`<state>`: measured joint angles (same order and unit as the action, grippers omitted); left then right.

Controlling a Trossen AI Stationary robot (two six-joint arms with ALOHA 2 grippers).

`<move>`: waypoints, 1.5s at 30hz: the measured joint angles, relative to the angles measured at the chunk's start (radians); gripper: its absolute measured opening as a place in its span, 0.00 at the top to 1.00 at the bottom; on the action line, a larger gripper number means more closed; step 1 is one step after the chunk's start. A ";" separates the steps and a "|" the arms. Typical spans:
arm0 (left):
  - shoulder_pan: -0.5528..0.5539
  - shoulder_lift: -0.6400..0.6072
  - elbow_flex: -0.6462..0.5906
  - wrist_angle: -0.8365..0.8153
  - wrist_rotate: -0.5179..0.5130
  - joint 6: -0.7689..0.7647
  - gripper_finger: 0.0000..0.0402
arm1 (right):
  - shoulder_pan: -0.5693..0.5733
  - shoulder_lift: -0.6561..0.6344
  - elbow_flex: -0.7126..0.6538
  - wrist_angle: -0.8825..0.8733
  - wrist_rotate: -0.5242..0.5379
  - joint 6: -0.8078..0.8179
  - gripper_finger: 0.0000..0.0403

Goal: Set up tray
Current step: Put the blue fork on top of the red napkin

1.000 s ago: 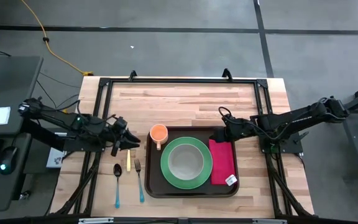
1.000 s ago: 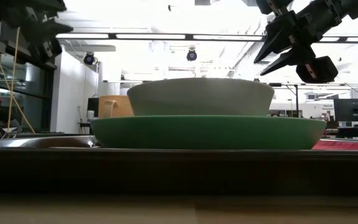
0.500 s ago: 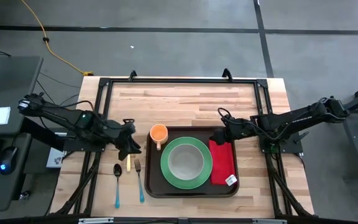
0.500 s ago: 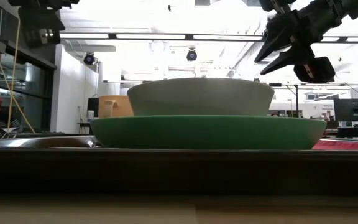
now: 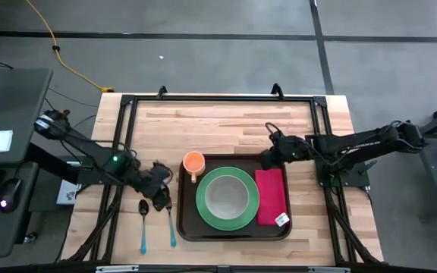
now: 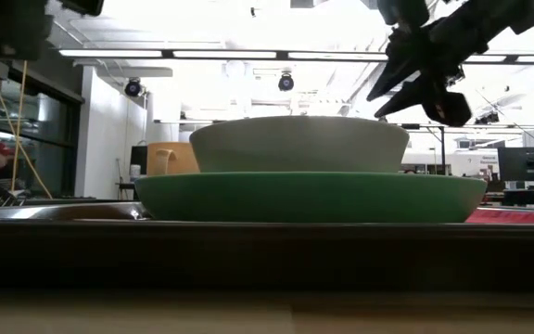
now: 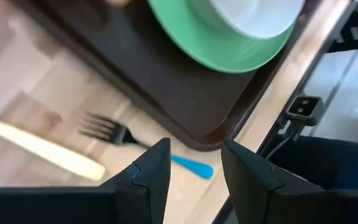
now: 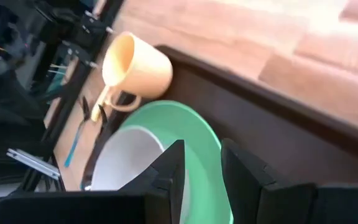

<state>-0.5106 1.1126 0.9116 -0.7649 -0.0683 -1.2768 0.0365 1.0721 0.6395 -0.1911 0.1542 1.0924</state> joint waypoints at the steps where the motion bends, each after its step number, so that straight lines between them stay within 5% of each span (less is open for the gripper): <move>1: -0.015 0.019 0.000 0.005 -0.001 -0.035 0.57 | -0.016 0.000 0.000 0.015 -0.011 -0.022 0.79; 16: -0.115 0.215 0.001 0.076 -0.005 -0.377 0.57 | -0.188 0.000 0.000 0.189 -0.279 -0.232 0.79; 33: -0.149 0.383 0.000 0.109 0.040 -0.559 0.57 | -0.291 0.000 0.000 0.169 -0.278 -0.327 0.79; 45: -0.197 0.446 0.004 0.190 0.011 -0.625 0.57 | -0.426 0.000 0.000 0.012 -0.286 -0.588 0.79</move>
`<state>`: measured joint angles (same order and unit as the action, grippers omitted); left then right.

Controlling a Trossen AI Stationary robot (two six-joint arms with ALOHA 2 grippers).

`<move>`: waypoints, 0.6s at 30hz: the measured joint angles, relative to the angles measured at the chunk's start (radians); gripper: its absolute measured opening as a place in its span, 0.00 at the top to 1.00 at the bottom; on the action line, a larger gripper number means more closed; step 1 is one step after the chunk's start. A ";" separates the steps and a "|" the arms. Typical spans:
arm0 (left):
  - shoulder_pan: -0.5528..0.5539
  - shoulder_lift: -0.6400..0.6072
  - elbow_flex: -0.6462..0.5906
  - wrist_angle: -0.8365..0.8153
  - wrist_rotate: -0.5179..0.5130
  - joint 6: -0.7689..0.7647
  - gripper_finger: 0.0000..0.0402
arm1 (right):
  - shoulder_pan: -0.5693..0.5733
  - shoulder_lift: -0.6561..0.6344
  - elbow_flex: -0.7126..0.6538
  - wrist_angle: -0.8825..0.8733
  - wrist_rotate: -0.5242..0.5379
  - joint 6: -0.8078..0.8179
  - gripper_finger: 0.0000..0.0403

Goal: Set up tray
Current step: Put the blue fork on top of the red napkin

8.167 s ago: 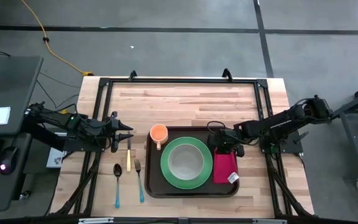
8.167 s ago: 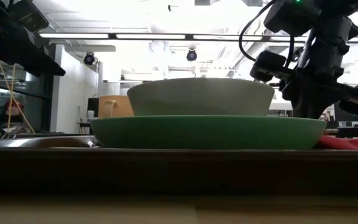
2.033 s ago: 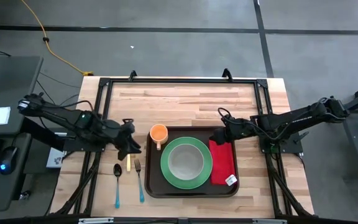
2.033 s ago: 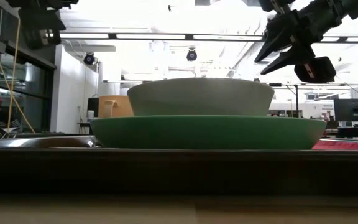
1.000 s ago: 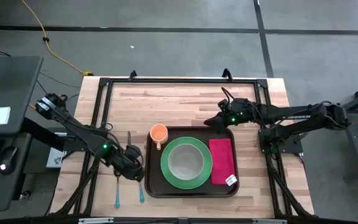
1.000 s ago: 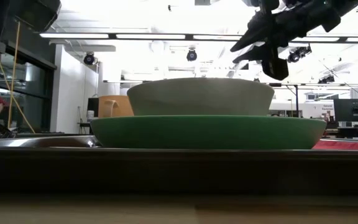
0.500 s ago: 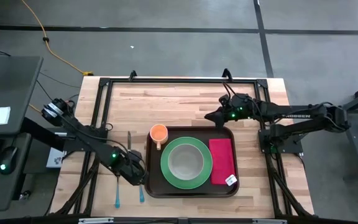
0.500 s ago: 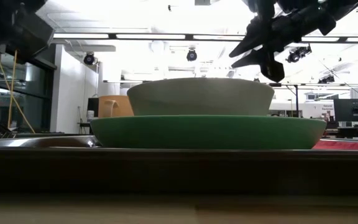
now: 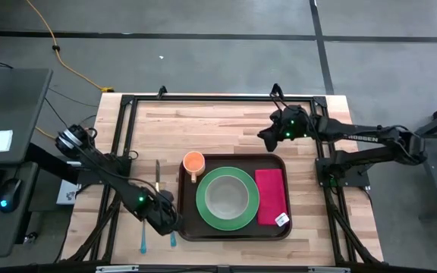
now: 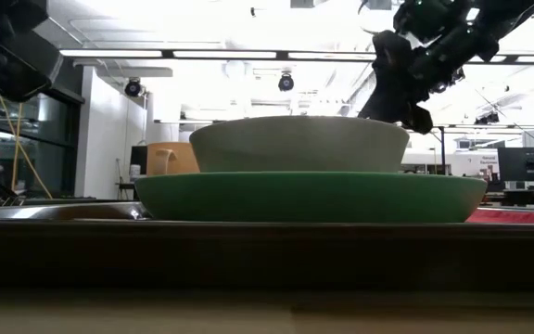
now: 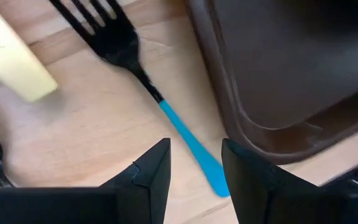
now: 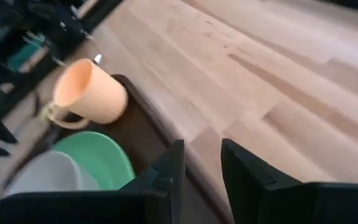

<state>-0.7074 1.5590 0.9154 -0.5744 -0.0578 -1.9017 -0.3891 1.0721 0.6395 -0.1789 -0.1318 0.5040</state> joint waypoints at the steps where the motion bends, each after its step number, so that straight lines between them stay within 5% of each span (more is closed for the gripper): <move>1: 0.000 0.006 0.005 -0.007 0.001 -0.003 0.57 | -0.007 0.000 0.000 -0.001 -0.005 -0.035 0.79; 10: -0.036 0.058 0.122 -0.141 0.026 -0.026 0.57 | -0.061 -0.026 0.000 -0.023 -0.071 -0.177 0.79; 18: -0.039 0.057 0.154 -0.239 0.056 -0.034 0.57 | -0.101 -0.234 0.000 -0.159 -0.061 -0.218 0.79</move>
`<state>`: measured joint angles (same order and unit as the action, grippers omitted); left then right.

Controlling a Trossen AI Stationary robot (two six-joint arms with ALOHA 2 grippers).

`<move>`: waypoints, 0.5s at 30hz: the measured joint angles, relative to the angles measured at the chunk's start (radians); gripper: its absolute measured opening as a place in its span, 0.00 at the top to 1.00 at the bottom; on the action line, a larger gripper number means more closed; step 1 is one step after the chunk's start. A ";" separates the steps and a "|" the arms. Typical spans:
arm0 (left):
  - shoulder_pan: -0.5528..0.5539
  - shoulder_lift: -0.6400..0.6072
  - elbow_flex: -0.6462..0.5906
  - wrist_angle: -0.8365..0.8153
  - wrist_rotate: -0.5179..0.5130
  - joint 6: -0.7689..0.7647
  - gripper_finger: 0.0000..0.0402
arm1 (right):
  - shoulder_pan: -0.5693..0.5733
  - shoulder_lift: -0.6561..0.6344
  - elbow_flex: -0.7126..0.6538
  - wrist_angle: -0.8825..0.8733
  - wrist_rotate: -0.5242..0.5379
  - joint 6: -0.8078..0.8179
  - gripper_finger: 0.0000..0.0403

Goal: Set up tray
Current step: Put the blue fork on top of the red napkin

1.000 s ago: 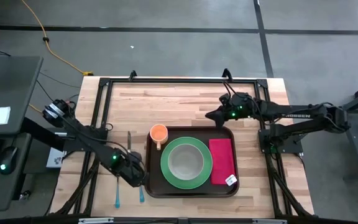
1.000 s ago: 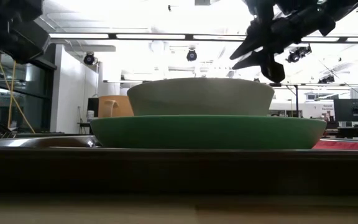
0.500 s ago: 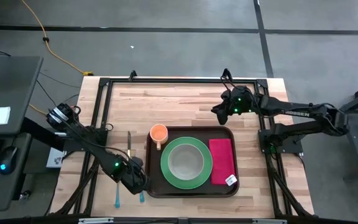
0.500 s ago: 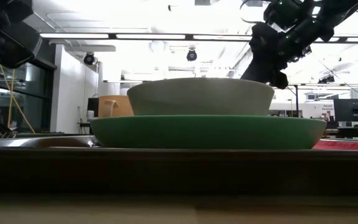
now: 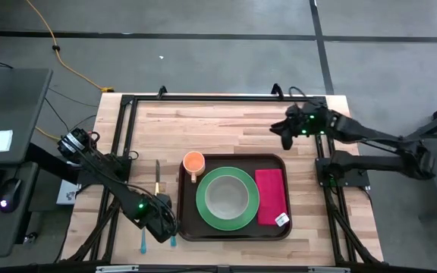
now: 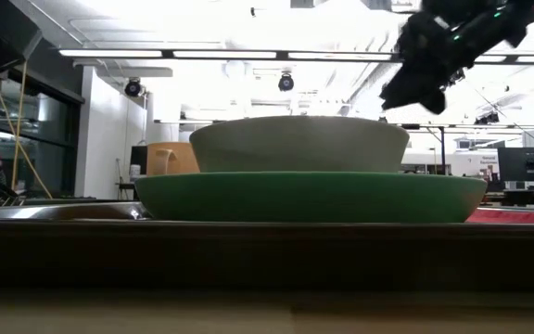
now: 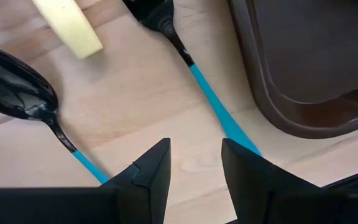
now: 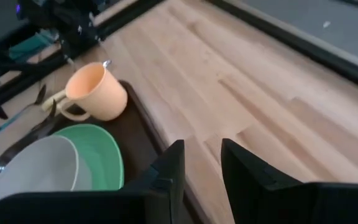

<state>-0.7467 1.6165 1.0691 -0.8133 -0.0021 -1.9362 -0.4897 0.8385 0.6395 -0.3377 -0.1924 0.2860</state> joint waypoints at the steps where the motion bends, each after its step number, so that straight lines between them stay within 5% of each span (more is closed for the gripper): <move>1: 0.000 0.000 0.000 0.000 0.000 0.000 0.57 | -0.003 -0.031 0.000 -0.017 0.002 0.000 0.79; 15: 0.001 0.000 0.000 0.024 -0.008 -0.003 0.57 | -0.008 -0.298 -0.033 -0.126 0.026 0.005 0.79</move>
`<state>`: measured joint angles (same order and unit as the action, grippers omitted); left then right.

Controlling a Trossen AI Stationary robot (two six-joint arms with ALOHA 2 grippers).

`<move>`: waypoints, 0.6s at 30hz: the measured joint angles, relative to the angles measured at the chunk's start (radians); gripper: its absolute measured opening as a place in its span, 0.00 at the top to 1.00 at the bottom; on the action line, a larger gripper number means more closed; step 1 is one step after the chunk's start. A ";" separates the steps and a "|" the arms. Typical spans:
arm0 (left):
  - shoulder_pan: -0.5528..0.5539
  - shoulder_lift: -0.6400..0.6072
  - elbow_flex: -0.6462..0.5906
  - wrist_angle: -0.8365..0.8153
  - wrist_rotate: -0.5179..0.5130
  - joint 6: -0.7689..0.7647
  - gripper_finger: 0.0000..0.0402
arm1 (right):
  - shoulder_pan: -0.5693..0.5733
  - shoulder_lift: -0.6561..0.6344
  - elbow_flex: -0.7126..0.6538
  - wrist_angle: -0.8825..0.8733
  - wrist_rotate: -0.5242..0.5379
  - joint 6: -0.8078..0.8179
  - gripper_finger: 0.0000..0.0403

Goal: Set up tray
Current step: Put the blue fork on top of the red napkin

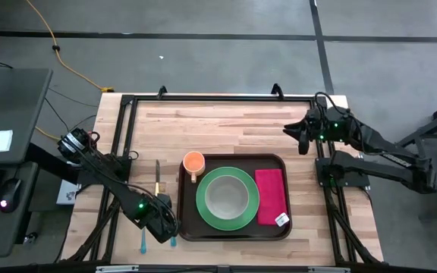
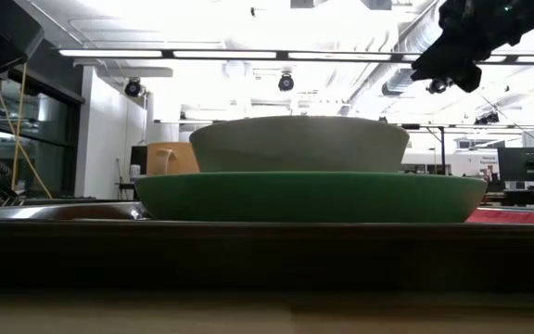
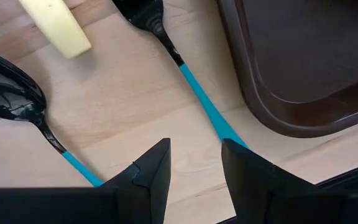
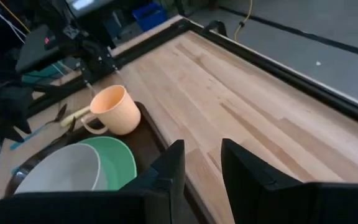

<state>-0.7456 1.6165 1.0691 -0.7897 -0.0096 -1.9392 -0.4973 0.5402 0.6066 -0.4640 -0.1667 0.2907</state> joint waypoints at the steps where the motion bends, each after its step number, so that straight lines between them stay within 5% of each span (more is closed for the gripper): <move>1: 0.000 0.001 0.000 0.004 0.000 0.000 0.57 | 0.000 -0.020 -0.028 0.019 -0.005 0.017 0.79; 18: 0.026 0.027 -0.001 0.047 0.006 0.000 0.57 | 0.000 -0.303 -0.300 0.169 -0.104 0.126 0.79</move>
<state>-0.7193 1.6440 1.0683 -0.7430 -0.0032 -1.9396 -0.4969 0.2370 0.3065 -0.2946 -0.2703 0.4163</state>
